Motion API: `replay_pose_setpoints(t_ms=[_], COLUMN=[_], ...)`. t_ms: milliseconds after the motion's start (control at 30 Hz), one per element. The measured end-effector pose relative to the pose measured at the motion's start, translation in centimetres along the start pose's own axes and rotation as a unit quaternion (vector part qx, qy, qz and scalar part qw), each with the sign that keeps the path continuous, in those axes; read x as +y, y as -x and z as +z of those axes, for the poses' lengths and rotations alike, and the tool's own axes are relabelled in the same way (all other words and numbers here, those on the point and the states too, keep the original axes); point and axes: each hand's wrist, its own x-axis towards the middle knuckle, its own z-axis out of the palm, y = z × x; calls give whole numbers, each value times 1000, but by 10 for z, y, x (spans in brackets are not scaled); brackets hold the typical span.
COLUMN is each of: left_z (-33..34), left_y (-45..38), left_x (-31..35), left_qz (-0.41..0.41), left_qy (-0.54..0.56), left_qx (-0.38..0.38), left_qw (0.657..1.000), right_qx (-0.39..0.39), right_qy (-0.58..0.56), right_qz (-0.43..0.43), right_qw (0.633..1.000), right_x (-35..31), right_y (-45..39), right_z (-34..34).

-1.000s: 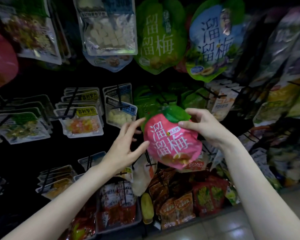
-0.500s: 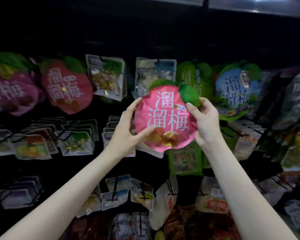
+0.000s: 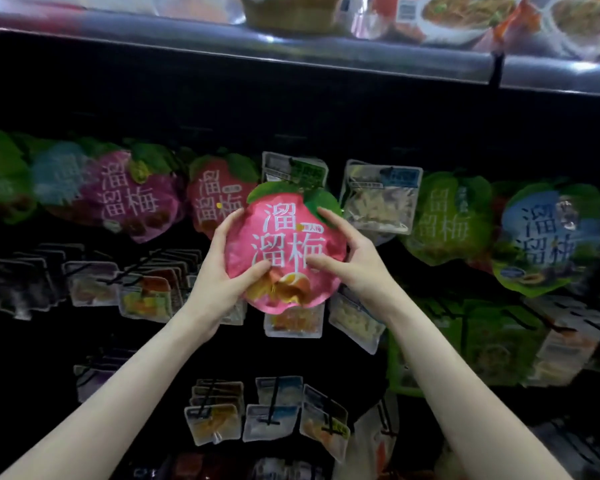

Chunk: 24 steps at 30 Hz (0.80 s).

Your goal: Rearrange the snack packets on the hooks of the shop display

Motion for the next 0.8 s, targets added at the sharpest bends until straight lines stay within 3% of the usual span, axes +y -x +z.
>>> replay_pose_setpoints(t_ms=[200,333,400,500,600,700,800], left_z=[-26,-41,-47,-53,-60,-65,-63], left_y=[-2,-11,-16,-38,-69,-97,-116], left_x=[-1,-1,0,4,11,8,5], left_qz=[-42,-84,-56,-1,96,180,187], left_qy=[-21,-112,-188,-280,-382,-463,-474], left_qx=[-9,-7,-1,83,160,97,17], left_qw=[999,990,981,956,905,863,860], right_qx=[6,-18,-23,-22,-1,33,49], right_qy=[15,192,251,285,274,272,266], right_qz=[-22,-68,-123,-201,-212,-187,-175], right_qw=[1000,979,960,937,938,944,947], right_x=[9,14,9,-3,-10,-4,3], right_y=[-15,-25,-37,-72,-103,-124,-135], right_z=[19,32,46,70,89,92,91])
